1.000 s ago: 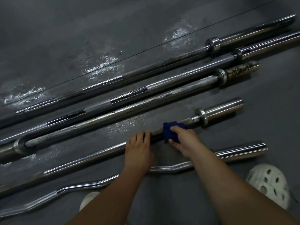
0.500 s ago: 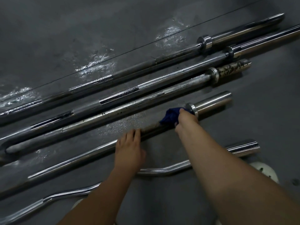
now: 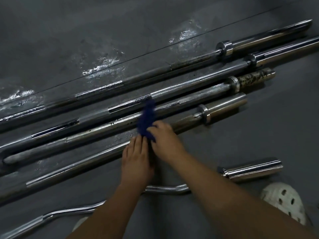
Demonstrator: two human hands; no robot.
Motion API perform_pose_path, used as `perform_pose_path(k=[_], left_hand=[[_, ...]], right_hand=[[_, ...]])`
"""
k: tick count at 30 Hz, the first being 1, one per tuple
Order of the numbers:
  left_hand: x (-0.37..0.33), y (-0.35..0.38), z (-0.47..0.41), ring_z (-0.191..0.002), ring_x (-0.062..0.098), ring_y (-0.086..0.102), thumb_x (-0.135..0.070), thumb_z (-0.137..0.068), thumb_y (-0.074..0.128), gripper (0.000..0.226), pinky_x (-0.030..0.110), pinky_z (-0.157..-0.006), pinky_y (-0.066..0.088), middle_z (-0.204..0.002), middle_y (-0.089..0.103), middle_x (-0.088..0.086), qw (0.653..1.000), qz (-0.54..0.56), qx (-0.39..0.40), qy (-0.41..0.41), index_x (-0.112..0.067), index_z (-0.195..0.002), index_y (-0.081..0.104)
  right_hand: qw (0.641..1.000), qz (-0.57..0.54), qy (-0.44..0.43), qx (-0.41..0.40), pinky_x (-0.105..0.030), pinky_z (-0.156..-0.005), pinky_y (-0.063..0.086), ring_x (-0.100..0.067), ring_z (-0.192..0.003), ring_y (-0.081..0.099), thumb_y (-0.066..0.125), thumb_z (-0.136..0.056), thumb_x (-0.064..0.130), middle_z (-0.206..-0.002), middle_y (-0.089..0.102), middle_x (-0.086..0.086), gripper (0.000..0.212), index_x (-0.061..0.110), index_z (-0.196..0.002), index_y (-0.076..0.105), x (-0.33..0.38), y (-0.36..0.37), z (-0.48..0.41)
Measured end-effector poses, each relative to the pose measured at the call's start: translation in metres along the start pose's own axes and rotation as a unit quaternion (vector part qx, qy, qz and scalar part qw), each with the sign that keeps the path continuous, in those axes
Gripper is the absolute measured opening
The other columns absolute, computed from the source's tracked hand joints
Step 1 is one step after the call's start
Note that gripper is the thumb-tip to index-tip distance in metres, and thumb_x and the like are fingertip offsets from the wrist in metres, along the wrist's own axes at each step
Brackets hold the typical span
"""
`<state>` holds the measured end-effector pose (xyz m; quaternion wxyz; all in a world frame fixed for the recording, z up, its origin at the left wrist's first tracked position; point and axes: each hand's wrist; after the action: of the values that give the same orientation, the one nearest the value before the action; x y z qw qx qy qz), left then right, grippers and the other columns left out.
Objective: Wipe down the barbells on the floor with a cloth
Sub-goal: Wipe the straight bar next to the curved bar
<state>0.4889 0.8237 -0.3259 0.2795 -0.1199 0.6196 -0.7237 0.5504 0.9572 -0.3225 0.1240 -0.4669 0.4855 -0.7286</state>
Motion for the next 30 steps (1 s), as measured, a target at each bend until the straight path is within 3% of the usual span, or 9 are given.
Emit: perform_pose_path(k=[2,6,11,15,18,24,25,28,30], left_hand=[[0.0,0.001,0.0,-0.131,0.038,0.049,-0.029,-0.061,0.069,0.086,0.05,-0.106,0.041,-0.143,0.052,0.019,1.0,-0.001,-0.012,-0.003,-0.003,-0.141,0.051],[0.0,-0.003,-0.008,-0.126,0.035,0.049,-0.027,-0.065,0.073,0.085,0.049,-0.102,0.042,-0.14,0.052,0.014,1.0,-0.012,-0.007,-0.012,-0.007,-0.144,0.047],[-0.001,-0.011,-0.02,-0.114,0.034,0.05,-0.03,-0.068,0.072,0.073,0.047,-0.097,0.042,-0.128,0.054,0.011,0.999,-0.018,0.008,-0.025,-0.014,-0.137,0.053],[-0.002,-0.011,-0.019,-0.106,0.032,0.052,-0.025,-0.064,0.07,0.063,0.045,-0.09,0.044,-0.119,0.056,0.009,1.0,0.001,-0.013,-0.025,-0.016,-0.126,0.059],[-0.004,-0.008,-0.013,-0.108,0.034,0.053,-0.022,-0.06,0.072,0.068,0.046,-0.091,0.045,-0.123,0.056,0.01,1.0,0.011,-0.018,-0.02,-0.014,-0.126,0.06],[-0.009,-0.009,-0.007,-0.109,0.031,0.053,-0.023,-0.061,0.074,0.064,0.045,-0.089,0.046,-0.122,0.056,0.009,1.0,0.007,-0.017,-0.022,-0.015,-0.123,0.06],[-0.009,-0.009,-0.006,-0.108,0.031,0.052,-0.022,-0.061,0.073,0.064,0.044,-0.089,0.045,-0.122,0.055,0.009,1.0,0.007,-0.016,-0.023,-0.015,-0.123,0.06],[-0.011,-0.009,-0.005,-0.105,0.03,0.052,-0.021,-0.061,0.071,0.059,0.044,-0.087,0.045,-0.117,0.056,0.008,0.999,0.016,-0.024,-0.025,-0.015,-0.119,0.062],[-0.012,-0.009,-0.004,-0.105,0.031,0.053,-0.019,-0.061,0.071,0.058,0.044,-0.087,0.045,-0.117,0.056,0.009,0.999,0.023,-0.027,-0.021,-0.014,-0.118,0.062]], right_hand=[[0.997,0.066,-0.006,-0.037,-0.041,-0.083,0.051,-0.031,-0.101,0.052,0.063,-0.076,0.013,-0.108,0.057,-0.009,0.026,0.015,-0.103,0.066,-0.02,-0.014,-0.006],[0.949,0.051,0.241,-0.196,-0.042,-0.092,0.046,-0.033,-0.109,0.048,0.068,-0.081,0.012,-0.119,0.056,-0.013,0.031,0.01,-0.111,0.065,-0.067,-0.043,0.013],[0.99,0.06,0.115,-0.062,-0.042,-0.086,0.048,-0.034,-0.108,0.049,0.064,-0.08,0.013,-0.117,0.052,-0.015,0.027,0.008,-0.106,0.063,-0.038,-0.031,0.01],[0.953,0.105,0.26,-0.113,-0.043,-0.085,0.049,-0.036,-0.109,0.053,0.062,-0.087,0.018,-0.13,0.046,-0.015,0.04,0.009,-0.125,0.055,-0.064,-0.055,0.018],[0.951,0.045,0.297,-0.068,-0.041,-0.086,0.05,-0.035,-0.108,0.057,0.057,-0.091,0.018,-0.132,0.044,-0.018,0.056,0.002,-0.14,0.037,-0.041,-0.042,0.026],[0.906,-0.099,0.41,-0.021,-0.039,-0.076,0.054,-0.035,-0.092,0.062,0.053,-0.089,0.02,-0.106,0.064,-0.019,0.024,0.002,-0.105,0.058,-0.055,-0.062,0.012],[0.889,-0.14,0.435,-0.024,-0.042,-0.079,0.056,-0.036,-0.093,0.063,0.054,-0.089,0.021,-0.107,0.064,-0.019,0.026,0.002,-0.106,0.058,-0.06,-0.066,0.012],[0.853,-0.206,0.447,-0.174,-0.04,-0.083,0.053,-0.037,-0.101,0.062,0.054,-0.09,0.016,-0.117,0.061,-0.02,0.031,0.003,-0.118,0.049,-0.057,-0.066,0.015],[0.879,-0.187,0.405,-0.168,-0.038,-0.083,0.05,-0.039,-0.104,0.06,0.056,-0.092,0.014,-0.122,0.056,-0.022,0.033,0.003,-0.121,0.045,-0.036,-0.054,0.016]])
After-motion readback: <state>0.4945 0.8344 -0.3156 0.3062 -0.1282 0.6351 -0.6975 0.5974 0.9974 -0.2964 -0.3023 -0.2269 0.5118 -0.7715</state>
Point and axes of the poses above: each hand's wrist, its own z-axis away from the middle knuckle, its own y-axis out of the palm, x = y × z
